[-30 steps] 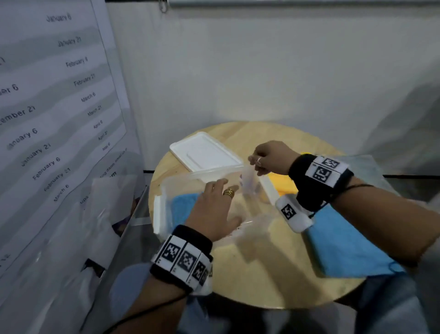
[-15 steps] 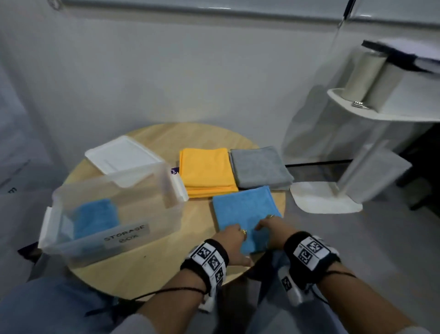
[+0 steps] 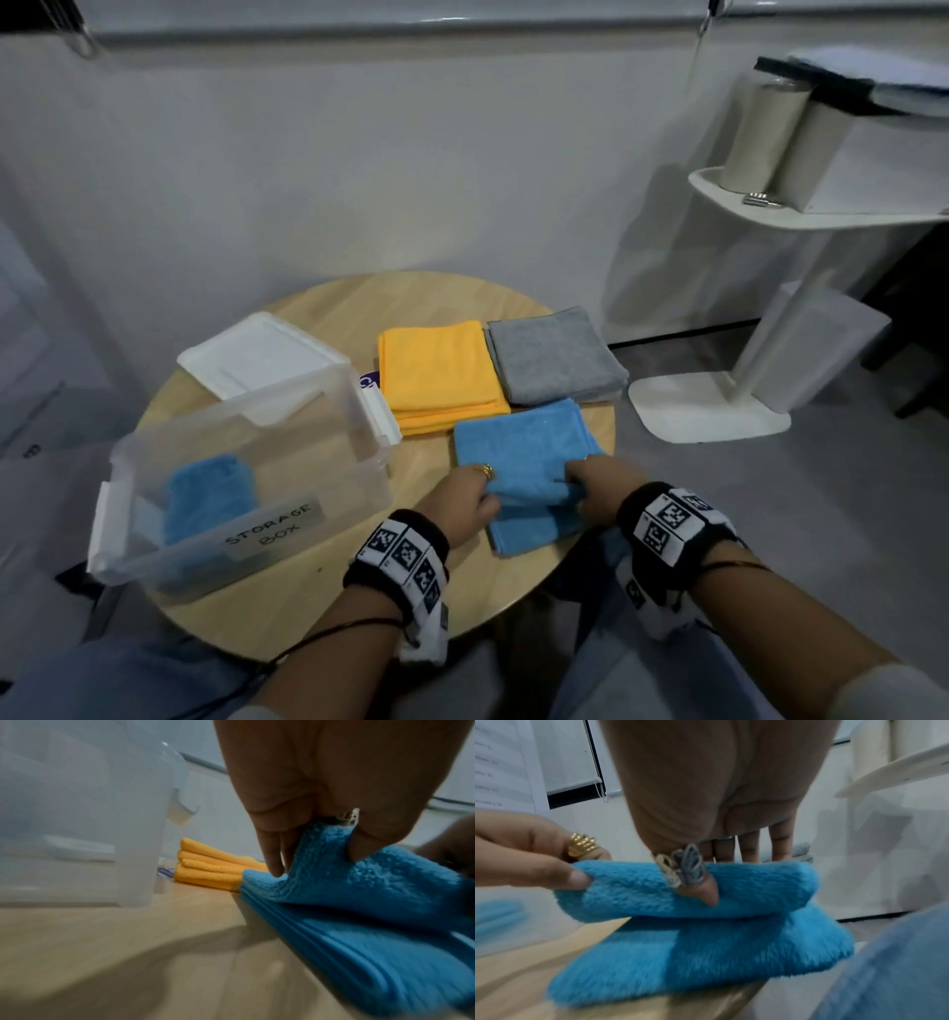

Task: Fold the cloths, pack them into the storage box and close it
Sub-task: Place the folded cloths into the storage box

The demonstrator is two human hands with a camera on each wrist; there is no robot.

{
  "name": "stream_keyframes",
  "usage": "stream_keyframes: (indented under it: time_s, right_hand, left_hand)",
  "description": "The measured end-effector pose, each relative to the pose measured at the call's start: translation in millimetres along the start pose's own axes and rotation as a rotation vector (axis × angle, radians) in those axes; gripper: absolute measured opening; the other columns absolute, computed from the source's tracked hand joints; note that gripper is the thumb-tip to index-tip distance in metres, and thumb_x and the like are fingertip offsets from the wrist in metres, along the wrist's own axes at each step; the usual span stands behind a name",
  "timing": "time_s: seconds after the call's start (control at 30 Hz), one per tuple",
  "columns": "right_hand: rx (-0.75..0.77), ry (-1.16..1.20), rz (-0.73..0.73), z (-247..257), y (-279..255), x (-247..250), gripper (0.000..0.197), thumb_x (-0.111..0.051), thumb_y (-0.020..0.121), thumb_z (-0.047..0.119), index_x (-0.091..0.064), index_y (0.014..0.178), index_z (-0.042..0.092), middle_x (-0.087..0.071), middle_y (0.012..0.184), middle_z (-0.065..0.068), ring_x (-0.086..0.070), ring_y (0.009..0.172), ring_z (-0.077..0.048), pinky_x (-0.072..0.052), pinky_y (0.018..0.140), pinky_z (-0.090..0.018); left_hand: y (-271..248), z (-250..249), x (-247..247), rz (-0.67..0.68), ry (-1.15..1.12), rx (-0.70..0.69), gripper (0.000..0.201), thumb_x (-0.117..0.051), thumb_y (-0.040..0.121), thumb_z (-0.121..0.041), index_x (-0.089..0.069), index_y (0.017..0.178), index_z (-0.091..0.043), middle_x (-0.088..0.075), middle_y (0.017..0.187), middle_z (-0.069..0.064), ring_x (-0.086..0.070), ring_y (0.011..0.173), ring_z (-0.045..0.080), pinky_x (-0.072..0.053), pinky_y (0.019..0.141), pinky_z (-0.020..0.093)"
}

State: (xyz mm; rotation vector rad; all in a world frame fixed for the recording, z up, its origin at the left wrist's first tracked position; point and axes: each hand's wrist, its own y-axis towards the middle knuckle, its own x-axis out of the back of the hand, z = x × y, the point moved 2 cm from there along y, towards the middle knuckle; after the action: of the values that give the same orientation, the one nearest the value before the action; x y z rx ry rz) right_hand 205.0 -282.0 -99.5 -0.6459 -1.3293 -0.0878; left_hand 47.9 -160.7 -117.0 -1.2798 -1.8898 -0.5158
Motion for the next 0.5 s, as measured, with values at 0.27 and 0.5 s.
stream_keyframes:
  time_s: [0.27,0.5]
  right_hand:
    - [-0.008,0.658,-0.052,-26.8,6.2,23.9,0.015,-0.058,0.091,0.018,-0.062,0.099,0.006,-0.059,0.093,-0.003,-0.053,0.09,-0.016,-0.041,0.079,-0.025]
    - [-0.208,0.608,-0.078,-25.2,56.2,4.6,0.03,-0.051,0.095,0.028,-0.051,0.119,0.009,-0.058,0.111,-0.01,-0.052,0.112,-0.029,-0.045,0.092,-0.037]
  left_hand:
    - [7.3,37.8,19.8,-0.27,-0.585,0.208,0.034,-0.052,0.095,-0.021,-0.05,0.126,-0.008,-0.06,0.118,0.008,-0.058,0.108,0.019,-0.047,0.087,0.02]
    - [37.3,41.6,-4.4,-0.368,-0.473,0.333,0.045,-0.047,0.096,-0.01,-0.03,0.137,-0.012,-0.06,0.102,0.009,-0.061,0.099,0.027,-0.048,0.082,0.032]
